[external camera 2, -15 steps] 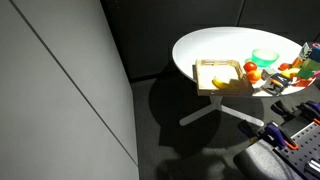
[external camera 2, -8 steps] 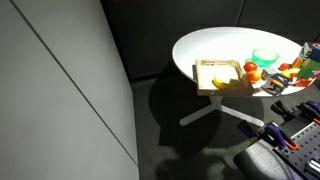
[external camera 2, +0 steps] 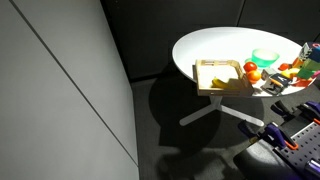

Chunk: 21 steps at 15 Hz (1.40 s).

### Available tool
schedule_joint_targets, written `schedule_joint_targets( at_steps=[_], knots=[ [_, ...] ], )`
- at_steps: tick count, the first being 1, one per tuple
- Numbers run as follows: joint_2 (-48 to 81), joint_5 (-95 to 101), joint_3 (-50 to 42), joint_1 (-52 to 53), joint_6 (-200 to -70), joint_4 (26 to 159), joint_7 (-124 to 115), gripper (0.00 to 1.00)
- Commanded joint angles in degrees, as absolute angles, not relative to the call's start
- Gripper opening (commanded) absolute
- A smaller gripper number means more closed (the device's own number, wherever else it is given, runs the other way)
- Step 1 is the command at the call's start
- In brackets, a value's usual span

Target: Pick up the soft block with the letter a on it and put it in the wooden tray

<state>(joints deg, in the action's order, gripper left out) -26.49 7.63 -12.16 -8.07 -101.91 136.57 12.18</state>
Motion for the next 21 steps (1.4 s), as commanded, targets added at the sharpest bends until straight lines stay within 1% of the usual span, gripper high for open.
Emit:
schedule_joint_targets(
  at_steps=[1, 11, 21],
  knots=[
    [-24.80, 7.68, -11.68, -7.62, -105.26, 138.83, 12.83, 1.00],
    [-24.35, 8.05, -11.48, -8.32, -122.63, 150.36, 12.17, 1.00],
    [-15.51, 10.81, -11.95, -11.42, -134.30, 154.80, 11.76, 1.00]
  ],
)
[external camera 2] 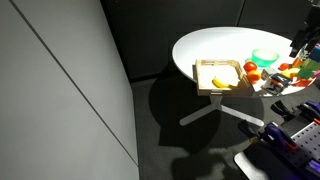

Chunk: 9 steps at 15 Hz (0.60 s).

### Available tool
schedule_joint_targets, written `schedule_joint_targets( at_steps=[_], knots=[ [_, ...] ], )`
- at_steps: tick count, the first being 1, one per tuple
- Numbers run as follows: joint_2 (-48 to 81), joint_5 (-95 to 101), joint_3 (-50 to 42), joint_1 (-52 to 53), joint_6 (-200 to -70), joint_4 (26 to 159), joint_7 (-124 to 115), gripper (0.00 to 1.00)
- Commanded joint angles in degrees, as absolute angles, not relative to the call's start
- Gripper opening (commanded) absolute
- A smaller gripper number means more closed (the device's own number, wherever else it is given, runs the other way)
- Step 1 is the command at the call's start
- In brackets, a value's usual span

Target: Pick up the soft block with the letter a on it and put it in the wooden tray

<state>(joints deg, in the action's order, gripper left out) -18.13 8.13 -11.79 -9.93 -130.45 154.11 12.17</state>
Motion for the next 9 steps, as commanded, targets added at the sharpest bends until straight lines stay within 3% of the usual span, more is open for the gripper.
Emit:
schedule_joint_targets(
  at_steps=[1, 9],
  knots=[
    [-14.41, 11.78, -11.93, -11.93, -135.72, 154.90, 11.43, 1.00],
    [-9.22, 14.20, -12.39, -13.45, -139.53, 154.61, 11.34, 1.00]
  ],
)
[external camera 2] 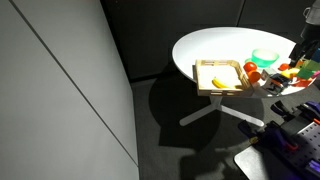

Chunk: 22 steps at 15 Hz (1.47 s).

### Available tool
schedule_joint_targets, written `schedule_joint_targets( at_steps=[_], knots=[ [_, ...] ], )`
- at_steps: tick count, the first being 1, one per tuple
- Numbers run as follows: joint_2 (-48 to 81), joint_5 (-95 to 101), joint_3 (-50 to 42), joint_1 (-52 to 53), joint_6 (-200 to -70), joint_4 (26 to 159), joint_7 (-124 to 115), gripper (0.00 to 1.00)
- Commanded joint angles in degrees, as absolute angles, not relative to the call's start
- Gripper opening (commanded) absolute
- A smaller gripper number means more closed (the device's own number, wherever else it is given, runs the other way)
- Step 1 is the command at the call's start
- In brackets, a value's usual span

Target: Pick up the soft block with the letter a on it and put it in the wooden tray

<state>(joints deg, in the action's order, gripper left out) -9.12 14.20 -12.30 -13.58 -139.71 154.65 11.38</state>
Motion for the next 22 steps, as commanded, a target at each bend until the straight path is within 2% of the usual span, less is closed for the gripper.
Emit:
schedule_joint_targets(
  at_steps=[1, 11, 22],
  knots=[
    [-8.88, 14.20, -12.41, -13.46, -139.66, 154.55, 11.34, 1.00],
    [-4.74, 14.73, -12.29, -13.58, -141.72, 153.53, 9.18, 1.00],
    [8.05, 20.99, -13.27, -12.26, -155.11, 152.00, -0.37, 1.00]
  ],
)
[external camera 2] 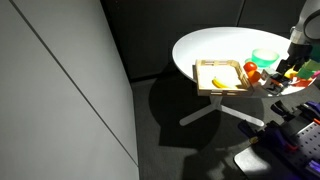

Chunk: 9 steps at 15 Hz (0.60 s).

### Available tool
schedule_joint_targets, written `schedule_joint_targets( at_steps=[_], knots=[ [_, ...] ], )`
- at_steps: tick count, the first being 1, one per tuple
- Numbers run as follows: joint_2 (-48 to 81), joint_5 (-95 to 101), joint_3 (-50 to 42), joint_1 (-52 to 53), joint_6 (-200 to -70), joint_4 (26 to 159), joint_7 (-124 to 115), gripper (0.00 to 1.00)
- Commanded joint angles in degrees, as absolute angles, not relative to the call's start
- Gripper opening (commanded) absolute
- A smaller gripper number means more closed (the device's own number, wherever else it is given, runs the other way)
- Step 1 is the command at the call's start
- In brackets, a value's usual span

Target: Pick up the soft block with the letter a on it and put it in the wooden tray

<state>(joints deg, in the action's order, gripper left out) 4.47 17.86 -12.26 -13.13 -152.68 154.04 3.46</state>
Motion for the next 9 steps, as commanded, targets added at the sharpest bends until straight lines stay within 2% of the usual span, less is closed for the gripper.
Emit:
schedule_joint_targets(
  at_steps=[1, 9],
  knots=[
    [9.10, 21.35, -13.53, -12.03, -155.81, 151.52, -0.86, 1.00],
    [17.69, 21.41, -16.60, -9.26, -159.57, 147.03, -2.02, 1.00]
  ],
)
